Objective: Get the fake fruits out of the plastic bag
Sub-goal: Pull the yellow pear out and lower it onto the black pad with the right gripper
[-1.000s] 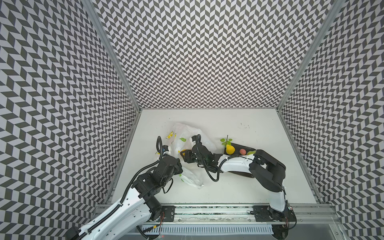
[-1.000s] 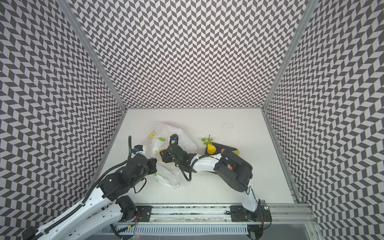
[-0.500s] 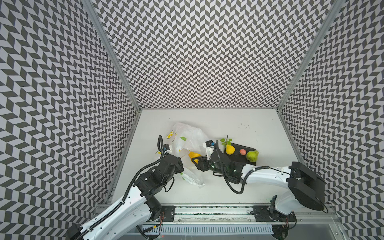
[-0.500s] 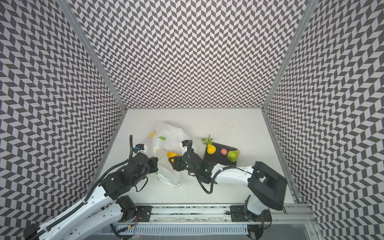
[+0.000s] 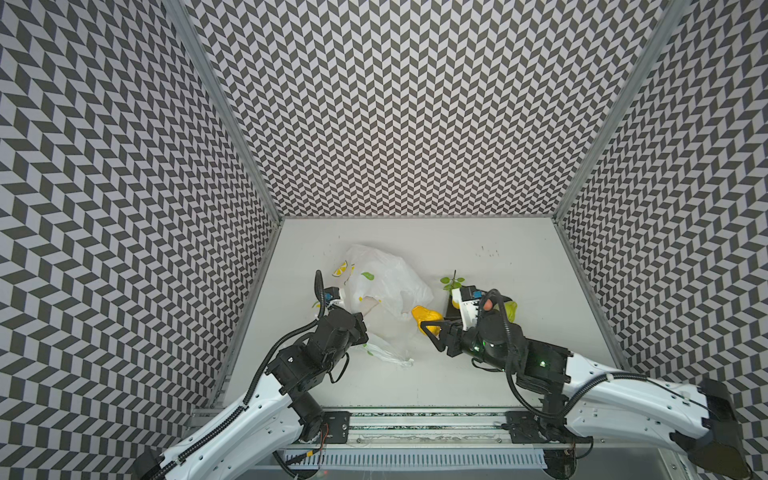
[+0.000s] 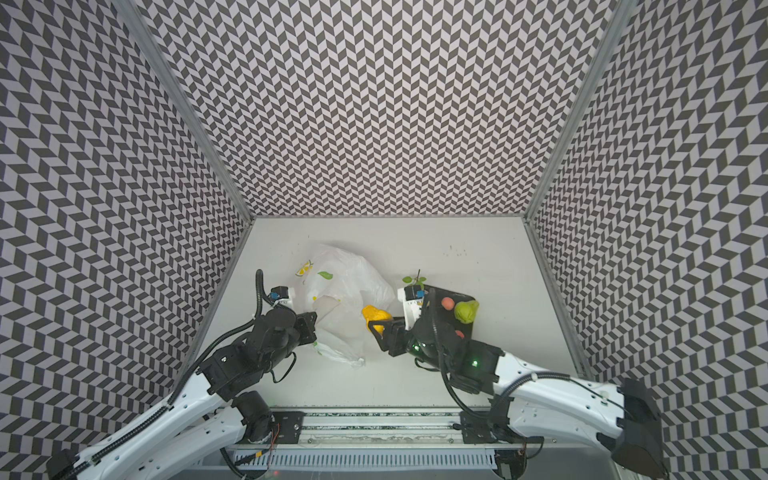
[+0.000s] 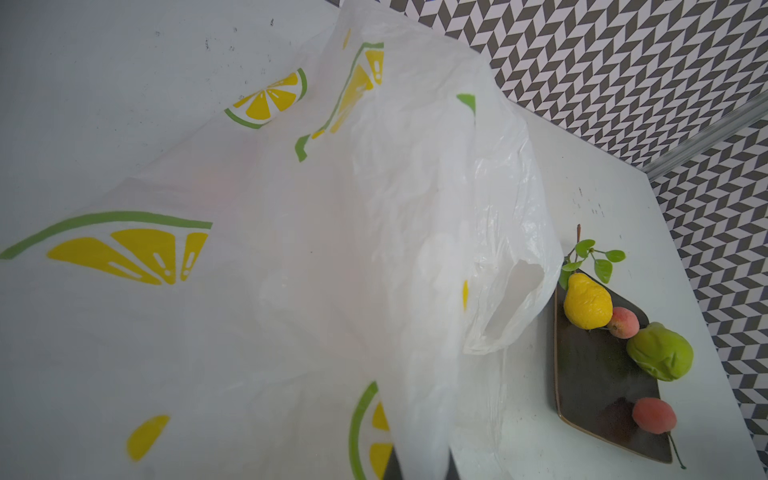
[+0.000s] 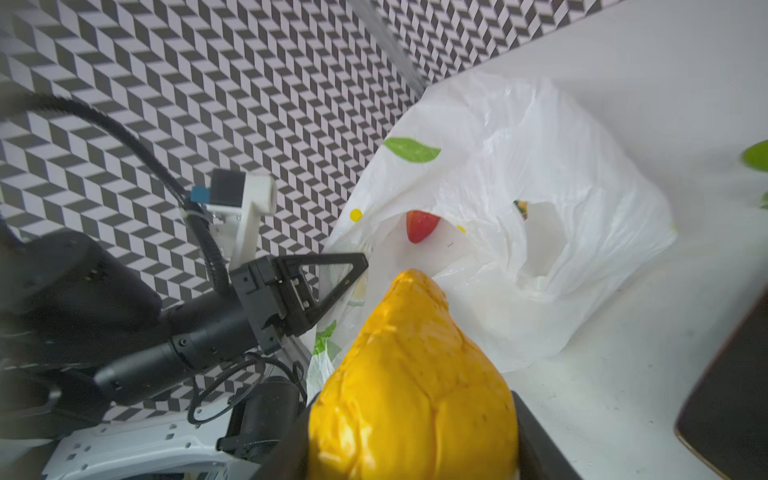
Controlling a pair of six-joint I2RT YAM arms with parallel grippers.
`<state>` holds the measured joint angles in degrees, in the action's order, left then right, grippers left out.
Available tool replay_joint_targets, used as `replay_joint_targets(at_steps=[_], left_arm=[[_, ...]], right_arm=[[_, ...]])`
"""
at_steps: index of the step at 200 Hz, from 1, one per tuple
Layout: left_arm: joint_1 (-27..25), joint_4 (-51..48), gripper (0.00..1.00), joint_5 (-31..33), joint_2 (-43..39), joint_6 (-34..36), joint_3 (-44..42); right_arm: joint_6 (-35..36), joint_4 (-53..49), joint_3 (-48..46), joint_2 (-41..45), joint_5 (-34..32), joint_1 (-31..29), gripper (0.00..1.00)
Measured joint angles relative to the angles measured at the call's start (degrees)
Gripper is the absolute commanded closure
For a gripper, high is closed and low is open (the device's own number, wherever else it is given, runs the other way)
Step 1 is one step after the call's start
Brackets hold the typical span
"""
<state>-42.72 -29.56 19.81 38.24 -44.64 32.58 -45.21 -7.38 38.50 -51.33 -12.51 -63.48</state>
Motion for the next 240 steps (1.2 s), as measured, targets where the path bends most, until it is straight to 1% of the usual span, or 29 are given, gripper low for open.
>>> replay_joint_targets(at_steps=[17, 40, 68, 88, 115, 140, 164, 222, 240], left_arm=[[0.02, -0.02, 1.00, 0.00, -0.20, 0.02, -0.24], [0.02, -0.02, 1.00, 0.00, -0.39, 0.07, -0.24], [0.02, 0.00, 1.00, -0.02, -0.66, 0.17, -0.26], [0.02, 0.00, 1.00, -0.04, -0.61, 0.17, -0.26], [0.02, -0.02, 1.00, -0.13, -0.33, 0.17, -0.26], [0.02, -0.02, 1.00, -0.17, -0.17, 0.17, -0.26], [0.17, 0.02, 1.00, -0.20, 0.50, 0.20, -0.26], [0.76, 0.39, 1.00, -1.09, 3.19, 0.26, -0.26], [0.76, 0.39, 1.00, -1.09, 3.19, 0.33, -0.24]], right_arm=[[0.22, -4.44, 0.02, 3.91, -2.95, 2.01, 0.56], [1.49, -8.96, -0.37, 7.10, -4.66, 8.37, 0.56], [3.67, -9.94, -3.17, 9.84, -2.25, 17.92, 0.54], [4.74, -9.40, -5.60, 9.42, 0.85, 22.53, 0.54], [5.11, -5.18, -9.79, 6.01, 7.69, 26.21, 0.54], [5.14, 0.02, -13.46, 1.46, 14.67, 27.71, 0.54], [4.94, 5.90, -16.35, -3.19, 19.69, 28.89, 0.54], [4.66, 17.73, -18.03, -13.99, 24.41, 31.41, 0.53], [4.74, 19.76, -18.03, -17.09, 25.92, 32.46, 0.48]])
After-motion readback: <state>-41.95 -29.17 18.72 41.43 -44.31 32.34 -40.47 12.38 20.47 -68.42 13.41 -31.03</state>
